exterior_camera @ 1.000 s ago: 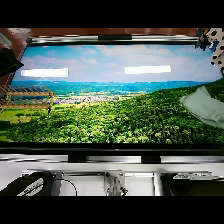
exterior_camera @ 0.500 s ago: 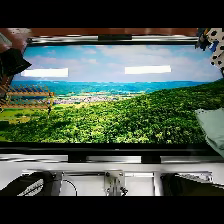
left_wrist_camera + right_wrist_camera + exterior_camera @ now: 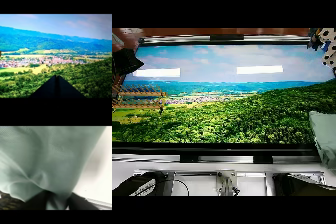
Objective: Fold the shirts.
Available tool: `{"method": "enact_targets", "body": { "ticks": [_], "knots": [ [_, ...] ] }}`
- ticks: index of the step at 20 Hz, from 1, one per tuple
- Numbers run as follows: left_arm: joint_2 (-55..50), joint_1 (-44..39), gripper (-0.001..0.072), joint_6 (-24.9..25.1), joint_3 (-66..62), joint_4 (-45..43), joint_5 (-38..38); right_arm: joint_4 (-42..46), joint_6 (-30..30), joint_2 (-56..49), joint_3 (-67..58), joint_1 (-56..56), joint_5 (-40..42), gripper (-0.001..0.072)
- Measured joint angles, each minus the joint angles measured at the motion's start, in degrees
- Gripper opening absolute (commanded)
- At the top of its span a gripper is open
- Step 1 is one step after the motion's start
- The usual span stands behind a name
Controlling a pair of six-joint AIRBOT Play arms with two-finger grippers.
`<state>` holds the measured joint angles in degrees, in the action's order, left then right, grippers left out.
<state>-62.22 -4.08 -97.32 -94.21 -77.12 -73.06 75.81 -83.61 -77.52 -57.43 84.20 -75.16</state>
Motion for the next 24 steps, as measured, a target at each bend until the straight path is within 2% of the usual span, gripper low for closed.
{"method": "enact_targets", "body": {
  "ticks": [6, 9, 11, 14, 15, 16, 17, 18, 19, 21, 22, 23, 24],
  "knots": [
    [-0.87, 0.00, 0.0032, 0.85, 0.00, -0.02, 0.09, 1.03, 3.32, 6.49, -2.43, -0.09, -1.07, 0.0623],
    [-2.93, 0.00, 0.0031, 3.37, 0.00, -0.02, 0.20, -0.79, 3.98, 11.78, -6.29, -2.89, -1.29, 0.0621],
    [-5.18, -0.15, 0.0029, 6.03, 0.00, -0.07, 0.22, -3.82, 4.44, 14.67, -9.18, -8.48, 0.48, 0.0610],
    [-10.27, -2.36, 0.0032, 11.45, 0.00, -1.42, -0.74, -8.00, 5.01, 16.48, -12.07, -24.87, 1.77, 0.0610],
    [-12.35, -3.63, 0.0110, 12.52, 0.00, -2.78, -1.57, -7.72, 4.76, 16.52, -12.55, -31.63, 1.84, 0.0610],
    [-14.73, -5.11, 0.0367, 13.31, 0.00, -4.09, -3.08, -6.16, 3.63, 16.28, -12.92, -39.06, 2.08, 0.0611],
    [-17.11, -6.56, 0.0530, 13.77, 0.02, -5.22, -4.90, -3.91, 1.79, 15.78, -13.16, -45.55, 2.12, 0.0614],
    [-19.12, -7.80, 0.0414, 13.94, 0.02, -5.97, -6.62, -0.68, -0.55, 14.99, -13.38, -51.87, 1.79, 0.0614],
    [-20.98, -8.96, 0.0260, 13.97, 0.02, -6.75, -8.37, 2.03, -2.58, 14.05, -13.51, -56.83, 1.01, 0.0614],
    [-24.04, -11.08, 0.0282, 13.81, 0.02, -7.85, -10.49, 5.16, -5.49, 11.80, -13.68, -64.70, -1.53, 0.0614],
    [-25.07, -11.89, 0.0395, 13.49, 0.02, -8.72, -10.69, 5.70, -6.34, 10.84, -13.70, -67.17, -2.91, 0.0614],
    [-25.92, -12.50, 0.0468, 12.98, 0.02, -9.66, -10.64, 6.34, -7.08, 9.97, -13.75, -69.16, -4.26, 0.0614],
    [-26.47, -12.96, 0.0468, 12.55, 0.02, -10.54, -10.56, 6.71, -7.61, 9.40, -13.79, -70.47, -5.31, 0.0614]
  ]
}}
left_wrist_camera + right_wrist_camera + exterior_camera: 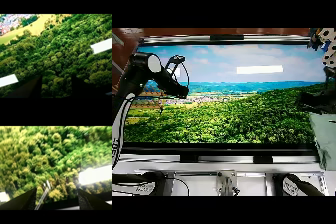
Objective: Fold the shirts.
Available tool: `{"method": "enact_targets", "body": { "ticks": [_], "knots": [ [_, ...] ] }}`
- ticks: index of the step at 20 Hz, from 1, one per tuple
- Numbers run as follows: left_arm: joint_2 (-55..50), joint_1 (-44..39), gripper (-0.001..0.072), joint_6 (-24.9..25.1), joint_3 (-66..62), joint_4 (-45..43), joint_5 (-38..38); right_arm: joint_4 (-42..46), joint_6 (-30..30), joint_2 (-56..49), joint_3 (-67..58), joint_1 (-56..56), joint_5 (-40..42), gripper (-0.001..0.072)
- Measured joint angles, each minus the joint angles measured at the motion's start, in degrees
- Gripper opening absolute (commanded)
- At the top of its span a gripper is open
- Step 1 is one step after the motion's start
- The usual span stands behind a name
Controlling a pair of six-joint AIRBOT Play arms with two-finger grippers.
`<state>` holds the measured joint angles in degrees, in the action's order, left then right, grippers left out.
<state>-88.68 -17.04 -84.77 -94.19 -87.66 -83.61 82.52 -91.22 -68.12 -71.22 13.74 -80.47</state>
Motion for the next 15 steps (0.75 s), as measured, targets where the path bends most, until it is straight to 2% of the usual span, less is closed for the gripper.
{"method": "enact_targets", "body": {
  "ticks": [15],
  "knots": [
    [-1.44, -1.14, 0.0467, -3.06, 0.00, -2.29, 1.44, 0.17, -1.57, -1.64, -0.04, -3.65, -3.15, 0.0614]
  ]
}}
